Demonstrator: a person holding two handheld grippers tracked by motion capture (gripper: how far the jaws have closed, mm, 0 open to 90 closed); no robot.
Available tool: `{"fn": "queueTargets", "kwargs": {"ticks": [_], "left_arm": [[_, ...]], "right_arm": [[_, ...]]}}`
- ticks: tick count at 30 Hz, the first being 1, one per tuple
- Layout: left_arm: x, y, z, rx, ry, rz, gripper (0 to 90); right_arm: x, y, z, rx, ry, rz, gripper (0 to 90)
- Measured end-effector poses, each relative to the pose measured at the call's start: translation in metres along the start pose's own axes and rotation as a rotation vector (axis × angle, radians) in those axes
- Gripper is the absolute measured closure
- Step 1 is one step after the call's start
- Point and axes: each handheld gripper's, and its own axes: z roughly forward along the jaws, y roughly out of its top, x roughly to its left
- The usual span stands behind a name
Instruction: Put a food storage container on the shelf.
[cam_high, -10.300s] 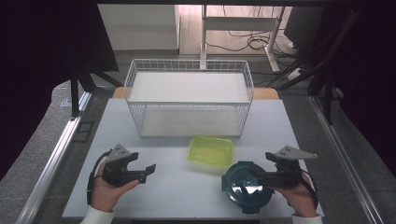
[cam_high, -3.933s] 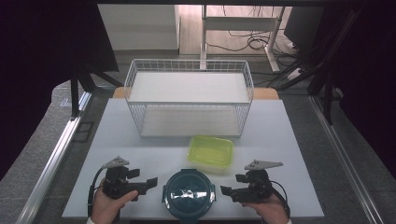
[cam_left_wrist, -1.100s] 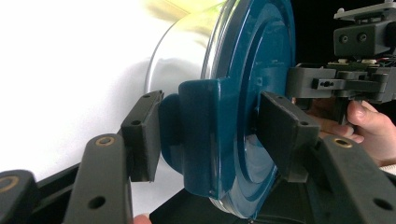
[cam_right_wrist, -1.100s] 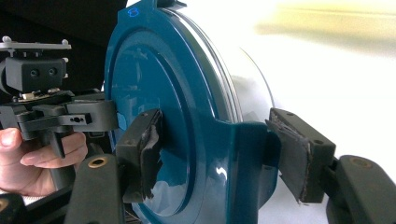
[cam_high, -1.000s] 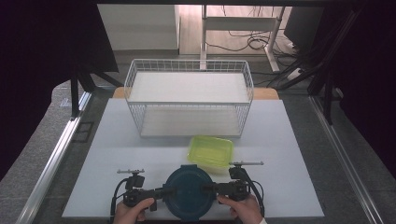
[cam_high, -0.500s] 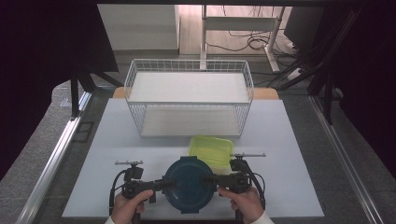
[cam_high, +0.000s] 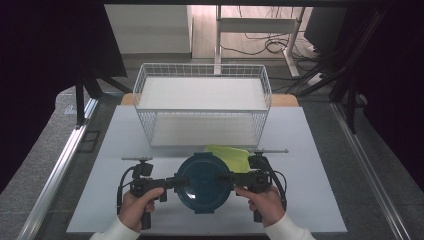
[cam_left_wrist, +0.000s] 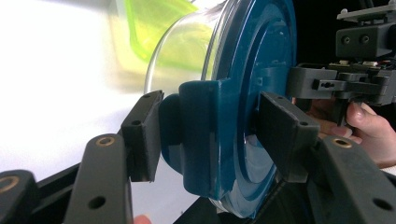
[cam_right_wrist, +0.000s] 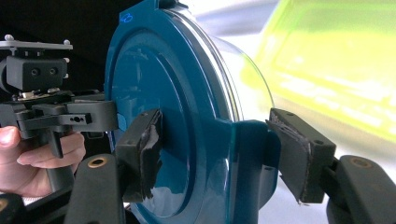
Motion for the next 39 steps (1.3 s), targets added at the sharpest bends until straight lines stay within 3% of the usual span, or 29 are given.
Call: {"fn": "queueTargets", "kwargs": {"ticks": [13, 24, 39], "left_arm": [[-0.010, 0.041, -0.006, -0.026, -0.004, 0.035, 42.7], [-0.018, 0.065, -0.011, -0.041, -0.008, 0.062, 42.7], [-0.028, 0.098, -0.011, -0.038, -0.004, 0.092, 42.7]], "right_arm": [[0.012, 0.039, -0.007, -0.046, -0.002, -0.037, 35.9], [0.022, 0.063, -0.013, -0.081, -0.005, -0.059, 35.8], [0.023, 0.087, -0.018, -0.107, 0.004, -0.056, 35.9]]}}
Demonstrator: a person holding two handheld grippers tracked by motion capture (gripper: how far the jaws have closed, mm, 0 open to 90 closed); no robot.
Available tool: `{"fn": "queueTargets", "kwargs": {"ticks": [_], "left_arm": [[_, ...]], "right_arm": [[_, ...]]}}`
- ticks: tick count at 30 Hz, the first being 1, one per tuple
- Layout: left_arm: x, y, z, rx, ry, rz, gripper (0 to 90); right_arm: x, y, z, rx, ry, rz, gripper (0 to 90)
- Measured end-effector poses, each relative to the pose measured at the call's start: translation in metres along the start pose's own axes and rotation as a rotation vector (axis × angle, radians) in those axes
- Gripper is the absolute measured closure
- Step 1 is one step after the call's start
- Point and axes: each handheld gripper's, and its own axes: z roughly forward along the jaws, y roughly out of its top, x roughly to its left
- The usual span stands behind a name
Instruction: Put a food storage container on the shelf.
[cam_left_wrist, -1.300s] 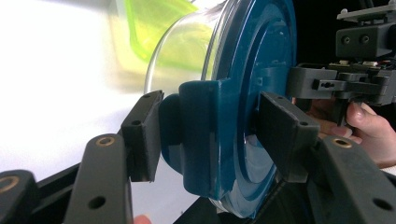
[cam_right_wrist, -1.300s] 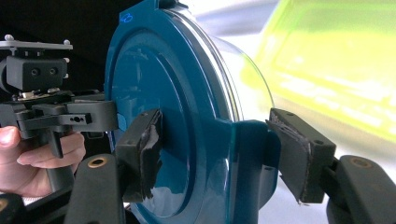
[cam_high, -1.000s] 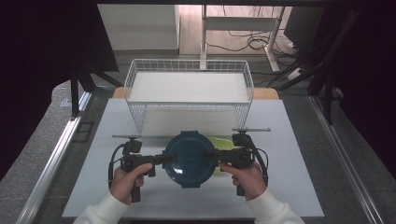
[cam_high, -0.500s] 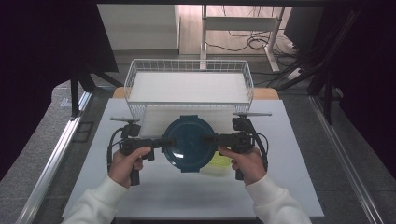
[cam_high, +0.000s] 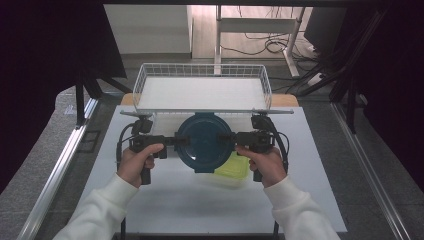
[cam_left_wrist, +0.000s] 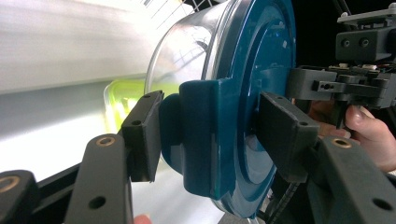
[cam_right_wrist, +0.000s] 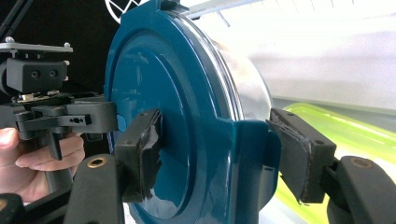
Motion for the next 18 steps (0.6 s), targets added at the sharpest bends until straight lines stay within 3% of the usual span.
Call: {"fn": "queueTargets", "kwargs": {"ticks": [18], "left_arm": [[-0.007, 0.028, -0.006, -0.002, 0.009, 0.021, 42.7]], "right_arm": [[0.008, 0.022, -0.004, -0.009, 0.006, -0.007, 36.0]]}}
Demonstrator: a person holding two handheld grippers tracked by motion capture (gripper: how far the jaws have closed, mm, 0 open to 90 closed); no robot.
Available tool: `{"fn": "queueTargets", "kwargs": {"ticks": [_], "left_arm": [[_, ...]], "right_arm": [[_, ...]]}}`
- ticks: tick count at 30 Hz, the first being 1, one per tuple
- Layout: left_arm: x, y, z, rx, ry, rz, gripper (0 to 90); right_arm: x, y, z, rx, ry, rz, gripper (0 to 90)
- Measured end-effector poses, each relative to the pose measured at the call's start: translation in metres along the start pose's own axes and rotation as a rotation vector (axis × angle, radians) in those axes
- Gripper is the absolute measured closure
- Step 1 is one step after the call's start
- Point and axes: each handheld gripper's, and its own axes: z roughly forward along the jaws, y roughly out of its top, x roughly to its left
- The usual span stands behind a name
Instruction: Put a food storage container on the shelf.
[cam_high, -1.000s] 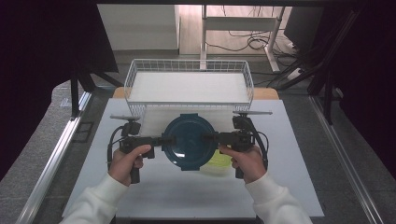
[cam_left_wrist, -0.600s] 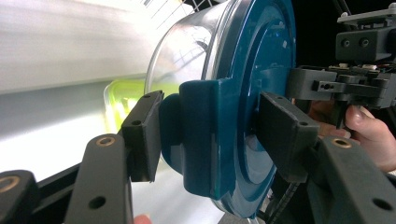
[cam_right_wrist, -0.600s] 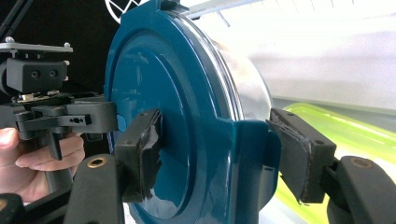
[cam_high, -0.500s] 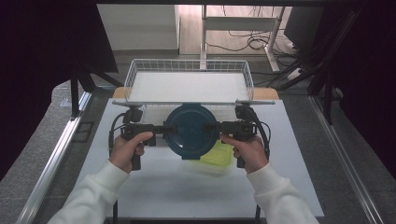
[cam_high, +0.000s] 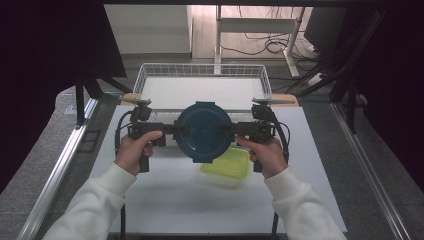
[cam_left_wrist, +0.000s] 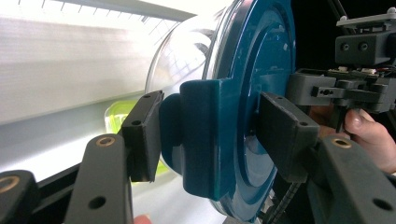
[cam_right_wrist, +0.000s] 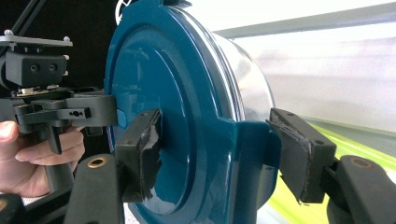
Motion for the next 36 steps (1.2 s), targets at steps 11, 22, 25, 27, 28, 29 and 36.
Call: {"fn": "queueTargets", "kwargs": {"ticks": [11, 22, 25, 27, 28, 29, 36], "left_arm": [[-0.002, 0.019, -0.003, -0.007, -0.007, 0.004, 42.7], [-0.007, 0.041, -0.004, -0.013, -0.022, 0.018, 42.7], [-0.009, 0.047, -0.004, -0.014, -0.024, 0.021, 42.7], [-0.010, 0.052, -0.004, -0.013, -0.025, 0.024, 42.7], [-0.011, 0.054, -0.004, -0.016, -0.028, 0.019, 42.7], [-0.011, 0.056, -0.004, -0.016, -0.029, 0.022, 42.7], [-0.014, 0.077, -0.004, -0.026, -0.034, 0.017, 42.7]], "right_arm": [[0.005, 0.019, 0.000, -0.006, -0.003, -0.006, 35.9], [0.012, 0.042, -0.006, -0.016, -0.017, -0.022, 35.9], [0.014, 0.048, -0.008, -0.018, -0.020, -0.027, 35.9], [0.014, 0.052, -0.009, -0.024, -0.019, -0.034, 35.9], [0.015, 0.054, -0.010, -0.027, -0.021, -0.034, 35.9], [0.016, 0.057, -0.011, -0.027, -0.023, -0.035, 35.9], [0.020, 0.078, -0.012, -0.030, -0.028, -0.036, 35.9]]}}
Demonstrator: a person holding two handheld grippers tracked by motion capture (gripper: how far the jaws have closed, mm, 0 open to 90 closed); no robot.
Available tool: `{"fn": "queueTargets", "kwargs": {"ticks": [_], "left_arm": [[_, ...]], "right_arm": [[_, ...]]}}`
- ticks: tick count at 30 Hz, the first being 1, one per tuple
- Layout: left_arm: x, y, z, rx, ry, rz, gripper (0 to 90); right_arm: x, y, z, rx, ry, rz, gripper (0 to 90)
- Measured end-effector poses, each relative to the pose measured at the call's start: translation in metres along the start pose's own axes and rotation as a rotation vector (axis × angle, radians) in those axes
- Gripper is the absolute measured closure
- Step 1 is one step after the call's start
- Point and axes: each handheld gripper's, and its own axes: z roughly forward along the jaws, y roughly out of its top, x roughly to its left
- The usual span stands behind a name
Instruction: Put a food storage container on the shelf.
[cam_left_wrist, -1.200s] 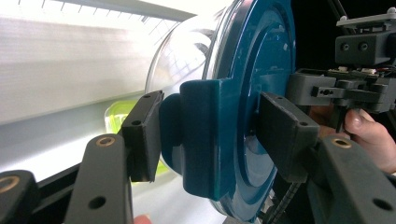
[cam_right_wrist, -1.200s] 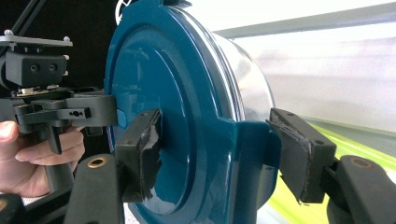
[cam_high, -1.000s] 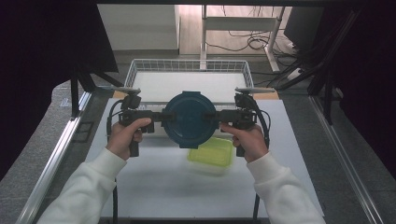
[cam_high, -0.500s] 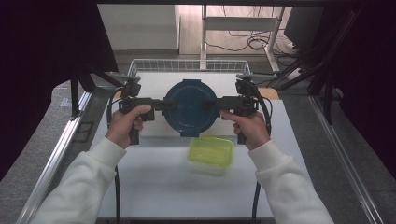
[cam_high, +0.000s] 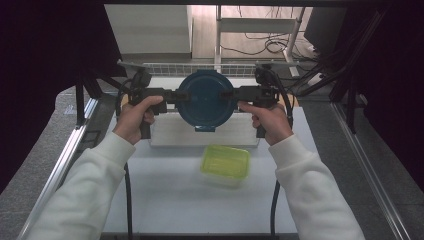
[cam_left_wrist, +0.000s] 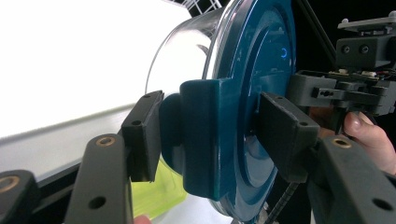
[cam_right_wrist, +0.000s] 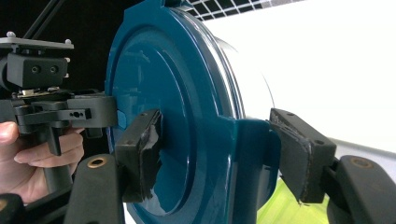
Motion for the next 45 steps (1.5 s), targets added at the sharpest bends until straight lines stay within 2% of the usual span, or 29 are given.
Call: {"fn": "queueTargets", "kwargs": {"ticks": [10, 17, 26, 36, 39, 45], "left_arm": [[0.002, 0.036, 0.007, 0.010, 0.008, 0.026, 42.6], [0.014, 0.049, 0.015, 0.018, 0.001, 0.009, 42.5], [0.030, 0.055, 0.021, 0.025, -0.001, -0.004, 42.3], [0.048, 0.056, 0.031, 0.022, 0.010, -0.055, 42.0], [0.051, 0.056, 0.035, 0.003, 0.017, -0.072, 42.0], [0.061, 0.059, 0.040, -0.021, 0.003, -0.117, 41.8]], "right_arm": [[-0.007, 0.029, 0.004, -0.020, 0.006, 0.006, 35.9], [-0.014, 0.045, 0.011, -0.005, -0.005, 0.016, 35.9], [-0.023, 0.052, 0.025, 0.011, -0.009, 0.021, 35.9], [-0.037, 0.055, 0.042, 0.030, -0.014, 0.046, 35.7], [-0.044, 0.054, 0.047, 0.031, -0.006, 0.070, 35.4], [-0.049, 0.058, 0.052, 0.018, -0.010, 0.077, 35.3]]}}
